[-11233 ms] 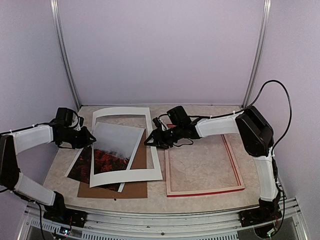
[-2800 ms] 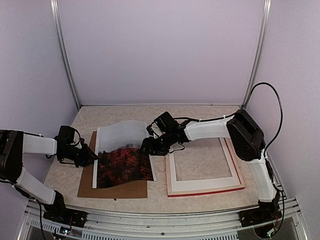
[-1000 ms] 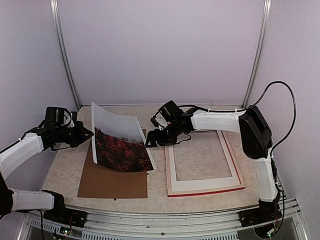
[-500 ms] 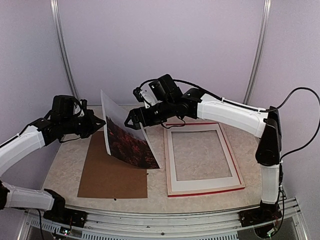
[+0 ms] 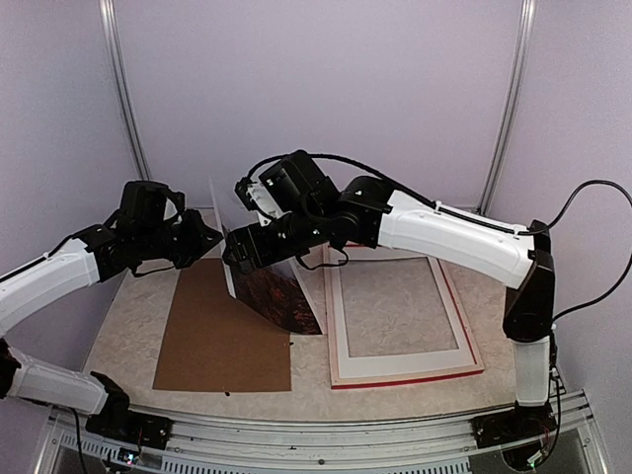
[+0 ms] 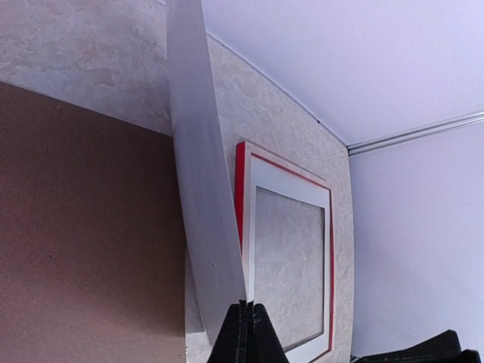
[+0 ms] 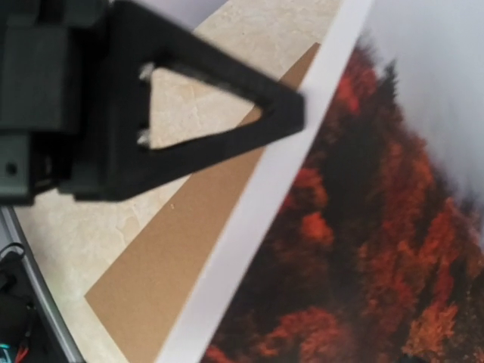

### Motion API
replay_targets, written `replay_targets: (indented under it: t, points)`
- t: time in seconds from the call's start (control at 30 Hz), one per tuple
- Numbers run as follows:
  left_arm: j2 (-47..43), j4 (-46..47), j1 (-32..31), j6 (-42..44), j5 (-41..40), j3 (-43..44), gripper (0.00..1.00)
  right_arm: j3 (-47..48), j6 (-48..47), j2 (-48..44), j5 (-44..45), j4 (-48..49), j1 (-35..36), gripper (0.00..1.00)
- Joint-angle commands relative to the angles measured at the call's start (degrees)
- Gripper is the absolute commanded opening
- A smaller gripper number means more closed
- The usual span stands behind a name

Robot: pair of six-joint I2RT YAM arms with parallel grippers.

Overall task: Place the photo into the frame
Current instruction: Pass from the left arm to the right

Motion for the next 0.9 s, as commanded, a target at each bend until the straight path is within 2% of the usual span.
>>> replay_targets:
  t: [0.0,0.33,0.67,0.87]
  points:
    - [0.91,1.52,-1.74,-2.15,-2.49,1.82,0.00,1.71,0.57,1.93,5.95,-3.72,2.05,0.87]
    - [3.01,2.72,-4.60,-4.09,-4.55,2.58,0.00,3.48,1.13,3.83,11.66,-7.10,4.92,0.82]
    - [3.67,3.24,-6.73,-5.19,-6.04,2.85,0.00,5.96,1.30,6.41,12.56,-9.35,5.49,0.66]
    - [3.40,3.45,-7.19,-5.47,-7.56,2.57,0.00,9.90,1.58,9.23,12.67,-11.75,5.72,0.66]
